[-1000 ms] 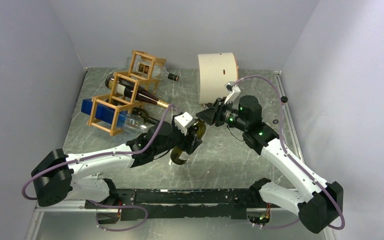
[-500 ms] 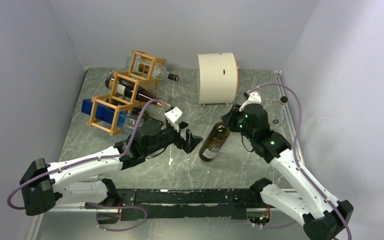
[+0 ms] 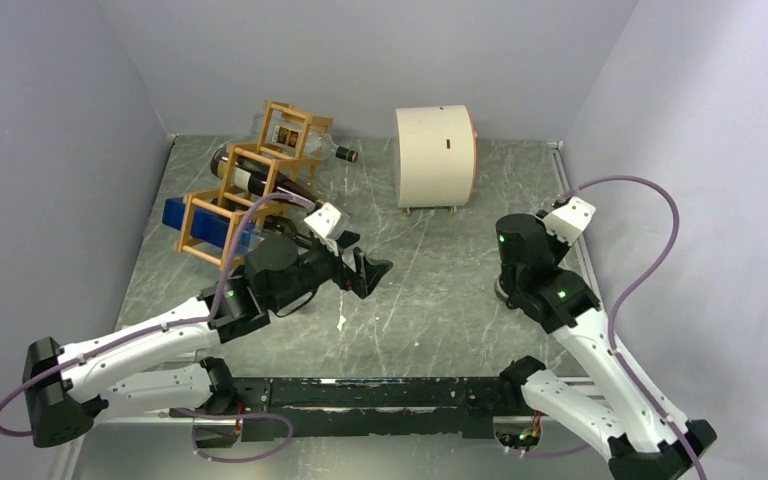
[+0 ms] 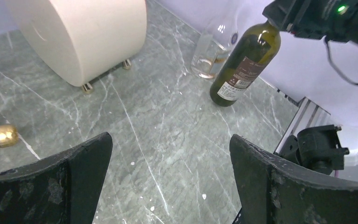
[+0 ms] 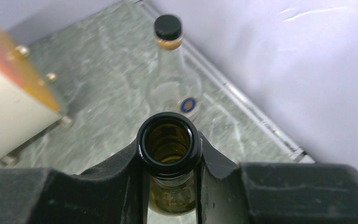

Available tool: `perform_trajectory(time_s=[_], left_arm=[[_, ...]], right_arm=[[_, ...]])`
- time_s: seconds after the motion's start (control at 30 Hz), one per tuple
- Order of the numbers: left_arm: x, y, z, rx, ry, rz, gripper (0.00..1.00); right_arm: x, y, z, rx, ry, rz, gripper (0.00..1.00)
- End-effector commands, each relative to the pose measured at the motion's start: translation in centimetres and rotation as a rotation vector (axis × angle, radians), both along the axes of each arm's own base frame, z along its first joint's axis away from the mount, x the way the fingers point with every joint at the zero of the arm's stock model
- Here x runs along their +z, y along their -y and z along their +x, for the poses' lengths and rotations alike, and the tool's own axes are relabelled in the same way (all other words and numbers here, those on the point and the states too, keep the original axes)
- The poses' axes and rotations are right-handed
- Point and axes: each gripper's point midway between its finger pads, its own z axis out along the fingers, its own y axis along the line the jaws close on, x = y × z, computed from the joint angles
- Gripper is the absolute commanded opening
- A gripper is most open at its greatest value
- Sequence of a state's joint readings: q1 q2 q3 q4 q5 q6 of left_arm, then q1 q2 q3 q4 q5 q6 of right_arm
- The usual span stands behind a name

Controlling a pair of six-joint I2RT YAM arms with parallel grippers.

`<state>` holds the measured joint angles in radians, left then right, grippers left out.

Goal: Take the wine bottle off the wine rack

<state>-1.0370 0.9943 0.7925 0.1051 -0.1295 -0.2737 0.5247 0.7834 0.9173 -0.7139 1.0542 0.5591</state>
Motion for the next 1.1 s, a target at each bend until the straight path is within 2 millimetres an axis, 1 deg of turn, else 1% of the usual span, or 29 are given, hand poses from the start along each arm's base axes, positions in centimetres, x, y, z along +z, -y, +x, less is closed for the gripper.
perform_trajectory(time_s=[0.0, 0.07, 0.17, 0.27, 0.37, 0.47, 0.57, 0.73, 0.93, 1.0, 1.07], left_arm=[[3.1, -1.9, 0.6, 0.075, 0.046, -0.023, 0.99], [3.7, -2.6, 0.5, 0.091, 0.053, -0.024, 0.99], [4.5, -3.5, 0.4, 0.110, 0.061, -0.029, 0.99], [4.8, -4.4, 0.4, 0.135, 0.068, -0.034, 0.99], [5.2, -4.8, 0.4, 0.146, 0.078, -0.030, 0.99], [5.6, -5.2, 0.4, 0.151, 0.085, -0.013, 0.99], [6.0, -5.6, 0.4, 0.161, 0.092, -0.018, 0.99], [6.1, -5.8, 0.1, 0.155, 0.091, -0.032, 0.99], [6.1, -5.9, -0.1, 0.154, 0.079, -0.047, 0.99], [6.1, -6.0, -0.2, 0.154, 0.076, -0.050, 0.99], [6.0, -6.1, -0.2, 0.158, 0.071, -0.053, 0.99]], right_arm=[[2.7, 3.4, 0.0, -0.297, 0.143, -0.119, 0.00], [2.4, 3.5, 0.4, -0.325, 0.135, -0.128, 0.00], [1.9, 4.6, 0.6, -0.392, 0.122, -0.160, 0.00], [1.2, 6.1, 1.0, -0.462, 0.132, -0.155, 0.00], [-0.1, 8.2, 1.5, -0.498, 0.117, -0.121, 0.00], [-0.7, 9.4, 1.6, -0.524, 0.127, -0.087, 0.00], [-1.4, 9.7, 1.7, -0.534, 0.127, -0.064, 0.00], [-2.7, 9.6, 1.5, -0.530, 0.114, -0.034, 0.01], [-3.3, 9.2, 1.5, -0.491, 0.080, -0.017, 0.31], [-3.3, 9.1, 1.3, -0.480, 0.077, -0.014, 0.44], [-3.0, 9.0, 1.2, -0.462, 0.082, -0.005, 0.52]])
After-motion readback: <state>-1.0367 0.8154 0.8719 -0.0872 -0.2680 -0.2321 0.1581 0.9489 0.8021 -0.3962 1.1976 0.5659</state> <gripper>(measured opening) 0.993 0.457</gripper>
